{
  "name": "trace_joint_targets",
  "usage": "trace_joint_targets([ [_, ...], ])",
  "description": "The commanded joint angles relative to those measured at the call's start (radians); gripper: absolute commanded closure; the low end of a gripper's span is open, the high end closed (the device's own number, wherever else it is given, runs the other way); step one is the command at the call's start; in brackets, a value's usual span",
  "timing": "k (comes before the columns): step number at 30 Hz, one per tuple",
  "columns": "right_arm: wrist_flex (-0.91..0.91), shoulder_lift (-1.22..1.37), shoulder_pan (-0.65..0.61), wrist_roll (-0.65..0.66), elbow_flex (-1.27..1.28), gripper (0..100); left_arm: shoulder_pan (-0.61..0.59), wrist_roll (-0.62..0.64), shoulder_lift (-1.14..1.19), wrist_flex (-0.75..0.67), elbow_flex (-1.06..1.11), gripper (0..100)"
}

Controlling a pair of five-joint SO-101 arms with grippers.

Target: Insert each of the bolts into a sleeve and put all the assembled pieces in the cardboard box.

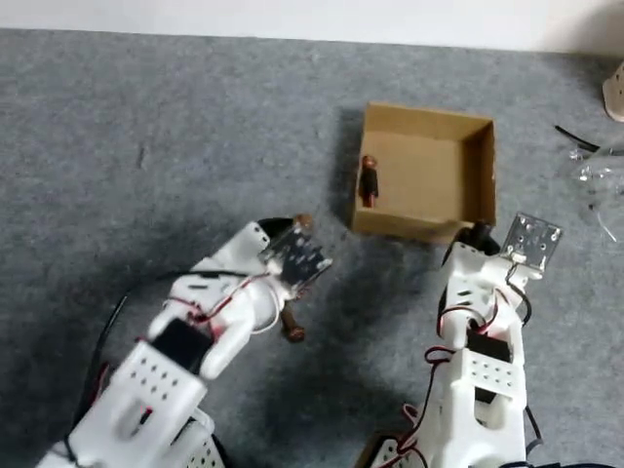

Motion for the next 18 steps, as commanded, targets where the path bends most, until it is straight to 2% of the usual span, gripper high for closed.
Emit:
trace_joint_targets([
  [1, -0.041, -0.021, -0.054, 0.02, 0.01, 99.5, -0.041, 0.011, -0.209, -0.026, 0.062, 99],
  [8, -0.041, -0.027, -0.073, 0.02, 0.03, 99.5, -0.315, 0.27, -0.53, -0.021, 0.183, 99],
  [11, -0.041, -0.027, -0.101, 0.02, 0.035, 99.5, -0.406, 0.344, -0.673, -0.02, 0.251, 99],
  [14, -0.041, -0.027, -0.136, 0.02, 0.038, 99.5, -0.446, 0.365, -0.779, -0.023, 0.309, 99],
  [18, -0.041, -0.027, -0.177, 0.02, 0.038, 99.5, -0.443, 0.367, -0.74, -0.025, 0.331, 99],
])
